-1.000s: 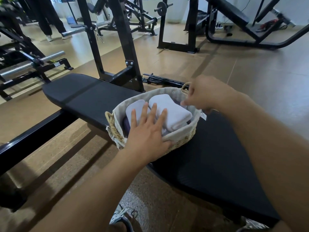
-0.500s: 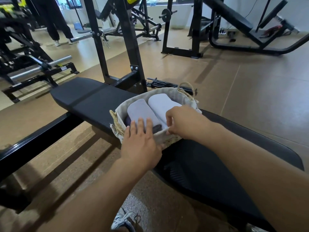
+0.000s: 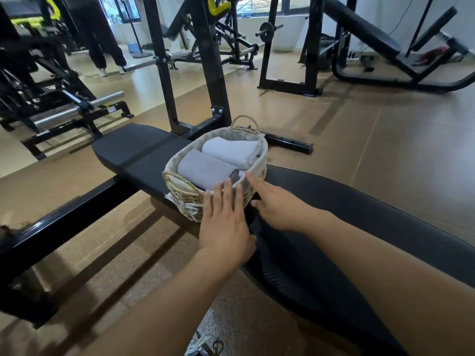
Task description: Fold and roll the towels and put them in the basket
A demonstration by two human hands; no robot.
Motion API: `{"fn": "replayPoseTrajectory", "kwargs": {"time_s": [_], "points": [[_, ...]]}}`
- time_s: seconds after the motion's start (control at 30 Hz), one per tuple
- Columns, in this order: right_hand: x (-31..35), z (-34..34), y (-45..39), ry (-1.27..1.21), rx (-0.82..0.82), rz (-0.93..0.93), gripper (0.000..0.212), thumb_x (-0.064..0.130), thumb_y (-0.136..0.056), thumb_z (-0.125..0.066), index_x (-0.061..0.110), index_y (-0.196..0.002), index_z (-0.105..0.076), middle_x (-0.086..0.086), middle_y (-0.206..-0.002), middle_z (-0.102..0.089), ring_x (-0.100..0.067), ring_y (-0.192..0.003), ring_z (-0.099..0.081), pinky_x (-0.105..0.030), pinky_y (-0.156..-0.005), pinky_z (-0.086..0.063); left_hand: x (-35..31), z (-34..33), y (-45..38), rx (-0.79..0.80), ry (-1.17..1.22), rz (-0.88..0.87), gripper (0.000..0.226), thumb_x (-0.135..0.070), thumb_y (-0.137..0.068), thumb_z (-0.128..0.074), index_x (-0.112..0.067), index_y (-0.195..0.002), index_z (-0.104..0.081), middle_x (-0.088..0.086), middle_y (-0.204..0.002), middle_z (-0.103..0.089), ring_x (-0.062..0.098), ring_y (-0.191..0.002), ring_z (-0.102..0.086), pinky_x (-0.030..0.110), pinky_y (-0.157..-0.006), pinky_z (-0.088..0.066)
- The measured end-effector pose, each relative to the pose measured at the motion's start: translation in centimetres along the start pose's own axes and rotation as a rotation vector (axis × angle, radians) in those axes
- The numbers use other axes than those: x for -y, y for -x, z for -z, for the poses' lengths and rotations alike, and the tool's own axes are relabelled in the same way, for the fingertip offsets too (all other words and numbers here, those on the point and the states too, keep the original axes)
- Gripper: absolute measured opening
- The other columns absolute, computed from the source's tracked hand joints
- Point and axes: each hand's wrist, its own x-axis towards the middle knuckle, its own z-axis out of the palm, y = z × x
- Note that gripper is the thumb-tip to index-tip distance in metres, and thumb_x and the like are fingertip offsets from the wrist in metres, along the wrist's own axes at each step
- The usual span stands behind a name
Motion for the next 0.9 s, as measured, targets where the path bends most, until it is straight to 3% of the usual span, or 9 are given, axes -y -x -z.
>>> {"fn": "replayPoseTrajectory", "kwargs": {"time_s": [0.23,0.5,0.77,0.9], "points": [[-0.8,-0.1,0.6,0.052,0.059,0.019,0.072,0.028,-0.108,-0.042,0.020,-0.162,0.004,0.004,-0.170,0.000,-0.013,-0.156,0.002,-0.033,-0.124,-0.008,0.1,-0.6,-0.3,0.001,0.044,0.012,0.114,-0.050,-0.093,-0.055,-0.003,-0.152,0.030,0.015,-0.162,0.036,0.030,-0.150,0.032,0.046,-0.127,0.008],[-2.1,-0.2,2.0,0.274,-0.106,-0.022,0.073,0.054,-0.105,-0.034,0.022,-0.162,0.000,0.005,-0.170,0.002,-0.017,-0.157,0.004,-0.040,-0.128,-0.005,-0.2,-0.4,-0.1,-0.067,0.109,0.013,0.109,-0.057,-0.095,-0.053,-0.006,-0.157,0.021,0.013,-0.167,0.025,0.028,-0.153,0.025,0.046,-0.128,0.003],[-1.9,1.1,4.2,0.222,-0.120,-0.032,0.073,0.054,-0.105,-0.037,0.024,-0.162,-0.004,0.007,-0.170,0.000,-0.015,-0.157,0.003,-0.039,-0.128,-0.007,0.3,0.2,0.4,-0.070,0.160,0.030,0.108,-0.061,-0.095,-0.051,-0.008,-0.159,0.017,0.012,-0.168,0.022,0.029,-0.153,0.025,0.045,-0.128,0.005],[-0.7,1.9,5.4,0.016,-0.307,-0.016,0.065,0.047,-0.104,-0.046,0.025,-0.160,-0.022,0.008,-0.167,-0.020,-0.009,-0.155,-0.010,-0.033,-0.126,-0.012,0.0,1.0,0.7,-0.168,0.360,0.054,0.100,-0.062,-0.094,-0.052,-0.009,-0.161,0.001,0.010,-0.171,0.002,0.028,-0.156,0.016,0.047,-0.127,0.003]]}}
